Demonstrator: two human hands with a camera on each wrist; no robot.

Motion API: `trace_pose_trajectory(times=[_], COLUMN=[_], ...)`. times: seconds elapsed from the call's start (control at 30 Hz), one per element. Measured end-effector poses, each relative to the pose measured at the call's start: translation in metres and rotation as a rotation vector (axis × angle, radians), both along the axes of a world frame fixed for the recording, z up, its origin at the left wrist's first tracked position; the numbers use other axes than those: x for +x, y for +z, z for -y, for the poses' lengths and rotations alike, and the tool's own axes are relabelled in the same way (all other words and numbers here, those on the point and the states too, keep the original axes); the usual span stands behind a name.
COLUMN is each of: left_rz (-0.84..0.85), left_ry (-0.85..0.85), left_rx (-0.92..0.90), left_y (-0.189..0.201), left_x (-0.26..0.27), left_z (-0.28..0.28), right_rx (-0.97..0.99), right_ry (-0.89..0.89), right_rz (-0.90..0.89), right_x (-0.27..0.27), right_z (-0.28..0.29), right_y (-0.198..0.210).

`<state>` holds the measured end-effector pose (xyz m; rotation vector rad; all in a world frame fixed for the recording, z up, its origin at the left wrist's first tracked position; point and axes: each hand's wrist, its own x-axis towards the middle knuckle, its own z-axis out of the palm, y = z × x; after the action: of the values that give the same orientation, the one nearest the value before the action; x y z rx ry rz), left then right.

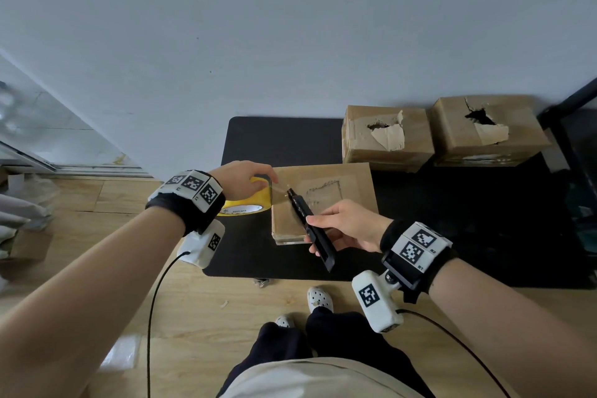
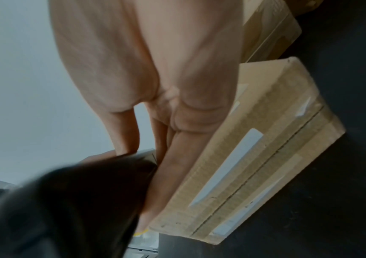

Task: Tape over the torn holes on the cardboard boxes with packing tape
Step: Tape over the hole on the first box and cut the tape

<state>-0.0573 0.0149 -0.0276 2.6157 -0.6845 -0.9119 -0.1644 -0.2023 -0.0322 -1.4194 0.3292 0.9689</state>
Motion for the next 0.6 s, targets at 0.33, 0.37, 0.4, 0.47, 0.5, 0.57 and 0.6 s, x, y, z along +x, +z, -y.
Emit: trace_pose_trajectory(times=[0.33, 0.37, 0.4, 0.47, 0.5, 0.57, 0.6], left_rz=[0.010, 0.014, 0.019, 0.027, 0.030, 0.035, 0.034], left_ry=[0.014, 0.016, 0.017, 0.016, 0.013, 0.013, 0.017], left_rx=[0.012, 0.011, 0.010, 0.004, -0.001, -0.012, -0.016], left_y=[-0.005, -0.006, -0.006, -0.007, -0.008, -0.009, -0.010], left_x=[-0.003, -0.003, -0.004, -0.004, -0.004, -0.003, -0.003], left_z=[-0.004, -0.004, -0.004, -0.005, -0.005, -0.006, -0.006], right_rx=[-0.125, -0.202, -0.309, -0.549, -0.662, -0.836, -0.900], right_ry=[-0.140, -0.207, -0.276, -0.397, -0.422, -0.346, -0.250], right_rz=[0.191, 0.245, 0.290, 0.339, 0.335, 0.279, 0.246], right_x=[-0.021, -0.023, -0.025, -0.028, -0.030, -0.032, -0.034], right_z=[0.057, 0.067, 0.078, 0.097, 0.104, 0.113, 0.114], right_y=[0.006, 0.005, -0.001, -0.017, -0.025, -0.043, -0.049])
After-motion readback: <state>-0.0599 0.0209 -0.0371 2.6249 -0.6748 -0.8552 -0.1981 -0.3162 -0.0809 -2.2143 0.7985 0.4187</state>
